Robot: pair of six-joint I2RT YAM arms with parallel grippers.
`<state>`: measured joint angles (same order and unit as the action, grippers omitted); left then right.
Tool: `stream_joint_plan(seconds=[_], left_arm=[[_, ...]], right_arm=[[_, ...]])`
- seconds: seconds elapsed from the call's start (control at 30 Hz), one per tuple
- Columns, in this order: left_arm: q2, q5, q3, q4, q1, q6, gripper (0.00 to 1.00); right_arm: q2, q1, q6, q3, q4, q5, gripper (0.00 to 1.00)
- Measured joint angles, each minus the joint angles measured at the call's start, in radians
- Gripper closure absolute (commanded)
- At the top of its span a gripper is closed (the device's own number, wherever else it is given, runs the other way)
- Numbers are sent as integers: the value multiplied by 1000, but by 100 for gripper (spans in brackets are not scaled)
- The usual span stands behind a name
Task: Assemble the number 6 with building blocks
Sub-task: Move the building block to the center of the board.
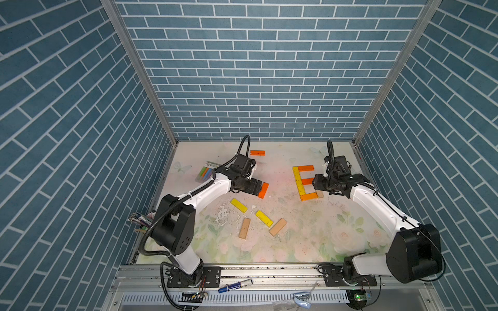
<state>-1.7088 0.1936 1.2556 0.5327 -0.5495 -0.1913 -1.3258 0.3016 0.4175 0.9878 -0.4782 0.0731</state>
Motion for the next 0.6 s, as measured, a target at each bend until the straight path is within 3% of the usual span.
stream_joint_plan(seconds=[0.33, 0.5, 0.6], left_arm=[[-242, -102, 212, 69, -77, -30, 24], [-354, -134, 281, 91, -112, -50, 45], [-401, -154, 303, 107, -124, -63, 52]], right_arm=[[50, 6, 58, -114, 97, 87, 51], [62, 6, 58, -116, 100, 109, 51], [66, 6, 58, -116, 100, 113, 52]])
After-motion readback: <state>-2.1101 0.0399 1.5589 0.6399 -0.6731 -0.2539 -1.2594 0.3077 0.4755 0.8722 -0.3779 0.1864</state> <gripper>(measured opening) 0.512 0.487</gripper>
